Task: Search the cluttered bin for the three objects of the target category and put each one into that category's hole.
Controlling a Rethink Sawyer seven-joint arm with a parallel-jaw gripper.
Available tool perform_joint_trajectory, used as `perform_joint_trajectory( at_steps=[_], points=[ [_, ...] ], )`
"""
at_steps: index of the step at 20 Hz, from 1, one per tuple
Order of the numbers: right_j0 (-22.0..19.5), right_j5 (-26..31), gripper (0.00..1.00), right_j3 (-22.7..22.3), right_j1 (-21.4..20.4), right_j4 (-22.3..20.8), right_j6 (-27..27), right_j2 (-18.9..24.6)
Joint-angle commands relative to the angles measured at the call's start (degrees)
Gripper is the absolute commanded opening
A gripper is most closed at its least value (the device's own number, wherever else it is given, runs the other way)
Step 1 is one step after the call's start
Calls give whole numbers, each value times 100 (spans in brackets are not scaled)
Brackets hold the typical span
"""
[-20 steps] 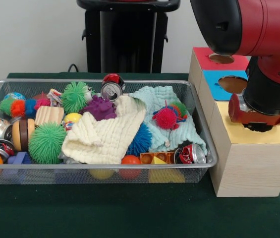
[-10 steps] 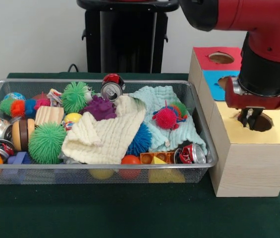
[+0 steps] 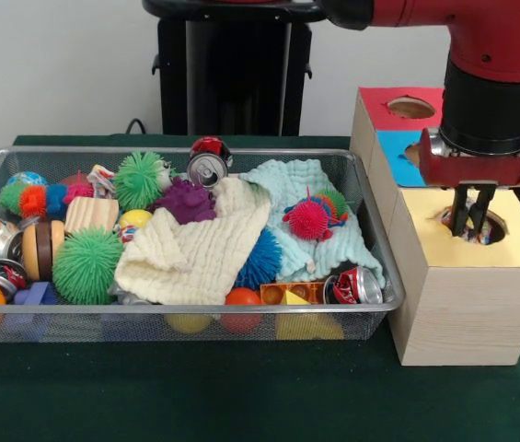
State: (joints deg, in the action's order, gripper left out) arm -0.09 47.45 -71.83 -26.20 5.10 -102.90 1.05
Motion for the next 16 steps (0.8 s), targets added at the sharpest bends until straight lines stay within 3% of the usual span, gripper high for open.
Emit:
perform_joint_trajectory(
  at_steps=[1, 5, 8, 13, 14, 16],
  points=[
    [-288, -345, 0, -639, -242, 47, -272, 488],
    [-256, -240, 0, -611, -222, -20, -301, 453],
    [29, 626, 0, -106, 228, -411, -362, 54],
    [119, 1137, 0, 116, 414, -489, -292, 47],
    [106, 1091, 100, 84, 392, -486, -300, 67],
    [103, 1106, 100, 90, 392, -498, -284, 68]
  ],
)
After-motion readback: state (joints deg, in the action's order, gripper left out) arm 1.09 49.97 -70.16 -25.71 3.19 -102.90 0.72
